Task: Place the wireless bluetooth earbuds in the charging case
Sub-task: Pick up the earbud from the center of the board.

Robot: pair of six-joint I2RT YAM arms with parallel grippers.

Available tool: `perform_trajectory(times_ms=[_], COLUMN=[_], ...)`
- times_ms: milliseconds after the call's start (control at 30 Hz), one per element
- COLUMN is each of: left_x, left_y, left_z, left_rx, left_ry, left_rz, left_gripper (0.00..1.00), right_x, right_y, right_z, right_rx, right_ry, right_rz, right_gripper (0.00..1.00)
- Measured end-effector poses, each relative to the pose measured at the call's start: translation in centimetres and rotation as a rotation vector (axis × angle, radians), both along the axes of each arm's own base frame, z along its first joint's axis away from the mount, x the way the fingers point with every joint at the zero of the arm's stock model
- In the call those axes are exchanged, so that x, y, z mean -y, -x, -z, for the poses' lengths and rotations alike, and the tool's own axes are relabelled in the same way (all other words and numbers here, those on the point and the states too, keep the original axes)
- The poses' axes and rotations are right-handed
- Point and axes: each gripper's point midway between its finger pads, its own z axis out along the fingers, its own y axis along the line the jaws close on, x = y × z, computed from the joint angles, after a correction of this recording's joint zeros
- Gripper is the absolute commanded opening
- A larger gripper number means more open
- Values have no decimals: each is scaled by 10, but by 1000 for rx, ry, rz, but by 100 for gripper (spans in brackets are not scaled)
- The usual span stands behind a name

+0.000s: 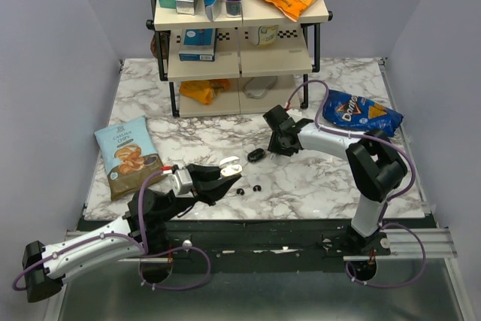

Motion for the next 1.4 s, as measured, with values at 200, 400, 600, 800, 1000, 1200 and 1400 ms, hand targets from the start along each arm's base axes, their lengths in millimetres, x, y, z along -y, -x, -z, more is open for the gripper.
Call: perform_trajectory(times_ms=[200,400,600,800,1000,1200,1400], left_x=[-1,-3,-5,-6,-8,-8,-7], left_y=[1,4,4,6,6,6,5], left_z=[-2,-6,-7,-9,-11,-10,-6], left_rx=[-5,-5,-7,-5,-6,-12,-19], left_ry=[13,29,36,43,52,48,34], left_rz=[-1,2,-4,-1,-6,-8,-10], left_gripper=[0,0,0,0,0,0,0], right_x=[-3,-5,-7,-6,-5,-5,-5], right_y=[3,11,16,16,16,16,16], right_z=[-1,-1,0,1,2,2,3], right_rx=[-3,-29,-54,-77,-97,-103,-103], right_ry=[-2,10,23,46,72,82,84], right_rz=[21,28,35,42,39,33,27], right_gripper=[51,52,50,47,38,28,26])
